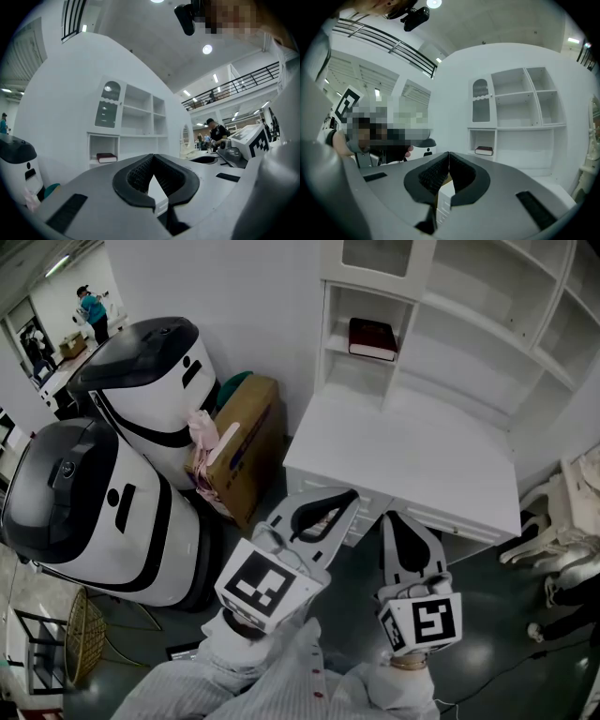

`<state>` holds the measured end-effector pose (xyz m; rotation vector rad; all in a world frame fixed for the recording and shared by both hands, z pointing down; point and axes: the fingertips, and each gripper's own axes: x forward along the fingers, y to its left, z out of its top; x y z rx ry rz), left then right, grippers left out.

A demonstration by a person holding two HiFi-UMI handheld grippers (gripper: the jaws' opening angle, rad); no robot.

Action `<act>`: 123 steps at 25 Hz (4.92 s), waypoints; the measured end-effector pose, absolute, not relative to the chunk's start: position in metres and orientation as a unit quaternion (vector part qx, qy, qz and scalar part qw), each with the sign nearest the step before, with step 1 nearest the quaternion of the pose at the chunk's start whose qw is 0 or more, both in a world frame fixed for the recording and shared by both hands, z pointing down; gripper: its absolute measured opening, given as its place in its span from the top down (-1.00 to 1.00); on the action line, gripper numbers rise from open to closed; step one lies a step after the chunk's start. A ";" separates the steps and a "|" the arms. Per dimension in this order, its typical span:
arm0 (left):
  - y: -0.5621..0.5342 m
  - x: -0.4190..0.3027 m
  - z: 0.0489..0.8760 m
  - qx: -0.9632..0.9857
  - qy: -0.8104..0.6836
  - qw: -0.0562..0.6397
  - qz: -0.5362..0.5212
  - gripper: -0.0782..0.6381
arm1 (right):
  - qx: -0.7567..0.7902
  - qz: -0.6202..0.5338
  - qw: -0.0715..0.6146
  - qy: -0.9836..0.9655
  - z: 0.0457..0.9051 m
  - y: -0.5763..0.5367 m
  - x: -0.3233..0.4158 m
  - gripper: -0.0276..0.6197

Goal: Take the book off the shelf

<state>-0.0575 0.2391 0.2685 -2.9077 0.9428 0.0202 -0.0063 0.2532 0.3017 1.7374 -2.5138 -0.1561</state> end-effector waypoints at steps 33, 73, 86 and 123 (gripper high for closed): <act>-0.056 -0.073 0.275 -0.965 0.257 0.041 -0.014 0.75 | 0.627 -0.047 0.075 -0.774 0.298 -0.036 -0.019 0.87; -0.246 0.044 0.286 -0.919 0.375 0.083 -0.084 0.75 | 0.548 -0.066 0.106 -0.827 0.304 -0.237 0.116 0.87; -0.287 0.044 0.303 -0.917 0.363 0.104 -0.130 0.75 | 0.550 -0.062 0.151 -0.819 0.315 -0.274 0.114 0.87; -0.359 0.053 0.400 -0.839 0.306 0.266 -0.362 -0.16 | 0.457 -0.187 0.351 -0.796 0.393 -0.337 0.105 0.23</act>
